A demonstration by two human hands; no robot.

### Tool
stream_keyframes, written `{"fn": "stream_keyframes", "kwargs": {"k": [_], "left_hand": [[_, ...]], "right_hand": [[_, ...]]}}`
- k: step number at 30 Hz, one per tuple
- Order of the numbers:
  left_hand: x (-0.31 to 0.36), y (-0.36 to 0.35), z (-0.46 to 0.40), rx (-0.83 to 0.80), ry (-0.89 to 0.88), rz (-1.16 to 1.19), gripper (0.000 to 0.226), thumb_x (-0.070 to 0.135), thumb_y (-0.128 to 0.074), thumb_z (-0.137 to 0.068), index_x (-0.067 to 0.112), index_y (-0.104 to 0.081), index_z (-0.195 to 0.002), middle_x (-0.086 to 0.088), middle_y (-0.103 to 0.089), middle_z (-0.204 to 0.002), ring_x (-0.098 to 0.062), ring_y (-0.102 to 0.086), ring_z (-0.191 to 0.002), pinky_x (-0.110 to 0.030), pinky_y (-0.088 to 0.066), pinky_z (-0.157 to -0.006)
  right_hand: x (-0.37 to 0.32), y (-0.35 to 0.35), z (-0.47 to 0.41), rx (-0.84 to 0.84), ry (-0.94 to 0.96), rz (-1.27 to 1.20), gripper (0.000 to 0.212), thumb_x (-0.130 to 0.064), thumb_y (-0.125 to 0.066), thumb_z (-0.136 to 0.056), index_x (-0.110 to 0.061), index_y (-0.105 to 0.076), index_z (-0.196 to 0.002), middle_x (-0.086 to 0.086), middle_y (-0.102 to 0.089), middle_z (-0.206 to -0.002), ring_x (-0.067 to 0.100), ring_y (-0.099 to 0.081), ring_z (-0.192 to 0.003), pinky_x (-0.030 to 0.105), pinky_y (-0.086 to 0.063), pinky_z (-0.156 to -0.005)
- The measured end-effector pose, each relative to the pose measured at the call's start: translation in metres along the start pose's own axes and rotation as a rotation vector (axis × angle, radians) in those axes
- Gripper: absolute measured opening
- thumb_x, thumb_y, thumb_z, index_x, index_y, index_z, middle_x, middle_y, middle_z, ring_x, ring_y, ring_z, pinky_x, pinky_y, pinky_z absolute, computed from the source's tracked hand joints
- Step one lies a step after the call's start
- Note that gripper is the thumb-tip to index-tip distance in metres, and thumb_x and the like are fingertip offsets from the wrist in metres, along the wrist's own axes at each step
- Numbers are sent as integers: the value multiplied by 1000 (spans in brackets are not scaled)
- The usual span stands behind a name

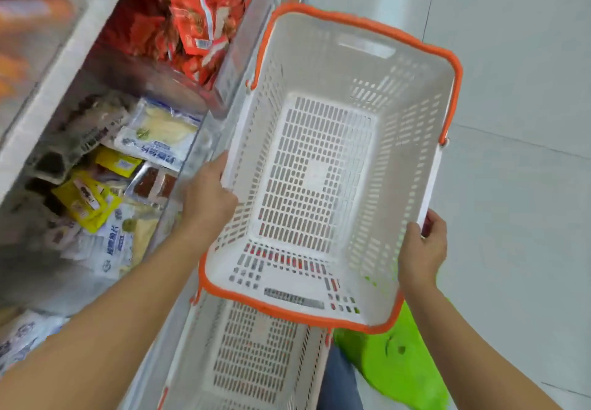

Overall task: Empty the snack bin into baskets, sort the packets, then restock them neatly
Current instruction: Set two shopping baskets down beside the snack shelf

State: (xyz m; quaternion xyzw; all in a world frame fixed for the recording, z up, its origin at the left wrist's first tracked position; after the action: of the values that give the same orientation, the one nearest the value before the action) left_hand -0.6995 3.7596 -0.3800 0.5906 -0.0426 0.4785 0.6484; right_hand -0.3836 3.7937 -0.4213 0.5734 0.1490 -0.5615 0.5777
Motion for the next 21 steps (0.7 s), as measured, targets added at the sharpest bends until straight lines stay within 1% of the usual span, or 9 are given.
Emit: {"fn": "stream_keyframes", "kwargs": {"k": [2,3,5,9,12,14,16,19,21], "left_hand": [[-11,-21,-19,8,-13,-5,69,-7,-46,-79,25,-46,-140,-2,-61,-123,-21,-61,-105,-29,-54,-82],[-18,-32,-26,16,-12,-14,70,-7,-47,-80,23,-44,-142,-4,-58,-129,-23,-59,-112,-32,-52,-89],[-30,-51,-37,30,13,-27,69,-8,-47,-83,21,-40,-145,-3,-52,-138,-22,-54,-119,-31,-47,-97],[-58,-87,-59,-1,-32,-64,71,-9,-44,-83,24,-38,-146,-2,-51,-140,-22,-54,-119,-38,-49,-97],[-78,-105,-80,-16,-33,-89,68,-7,-42,-85,24,-38,-146,-2,-49,-142,-21,-55,-118,-33,-47,-97],[-85,-113,-90,-31,-56,-142,65,-6,-41,-85,21,-41,-144,-3,-48,-142,-23,-51,-123,-33,-44,-100],[-90,-119,-91,-49,-67,-198,55,-5,-40,-90,16,-45,-140,-4,-49,-141,-26,-48,-126,-34,-41,-101],[-92,-125,-67,-88,3,-236,47,2,-42,-97,12,-43,-142,-3,-34,-152,-22,-34,-137,-31,-29,-108],[-94,-127,-38,-107,38,-231,43,4,-46,-96,13,-48,-138,-2,-34,-153,-22,-35,-137,-31,-30,-108]], "right_hand": [[16,-20,-23,-49,-10,67,38,-10,-47,-90,-16,-52,-127,-2,-59,-105,17,-56,-93,30,-44,-86],[26,-29,-32,-76,-20,107,39,-10,-47,-90,-17,-51,-128,-3,-59,-106,19,-57,-96,34,-46,-90],[46,-43,-45,-123,-34,178,39,-9,-47,-91,-16,-49,-129,-3,-57,-105,24,-58,-100,40,-45,-93],[83,-65,-60,-166,-30,213,38,-8,-47,-93,-13,-48,-131,-2,-56,-104,21,-57,-98,31,-42,-87],[97,-83,-74,-202,-20,251,39,-8,-43,-96,-12,-47,-135,-2,-57,-111,17,-55,-101,25,-39,-88],[107,-93,-85,-251,4,317,43,-10,-41,-97,-13,-43,-140,1,-58,-126,20,-55,-115,30,-40,-99],[112,-99,-89,-339,51,367,49,-14,-43,-97,-18,-36,-145,3,-50,-140,22,-52,-123,38,-39,-105],[109,-96,-74,-494,123,430,55,-16,-50,-95,-21,-32,-146,1,-47,-139,17,-52,-114,34,-42,-96],[104,-87,-56,-536,150,501,54,-18,-52,-94,-20,-33,-145,4,-45,-139,19,-49,-120,32,-39,-96]]}}
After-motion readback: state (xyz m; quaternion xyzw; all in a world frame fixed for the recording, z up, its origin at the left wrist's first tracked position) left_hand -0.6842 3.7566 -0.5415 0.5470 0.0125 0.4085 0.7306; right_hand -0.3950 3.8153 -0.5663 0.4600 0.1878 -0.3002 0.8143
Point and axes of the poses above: each hand's wrist, its own z-axis away from the middle knuckle, its own y-axis out of the back of the hand, x = y × z, the point moved 1 cm from there along -z, towards the middle knuckle
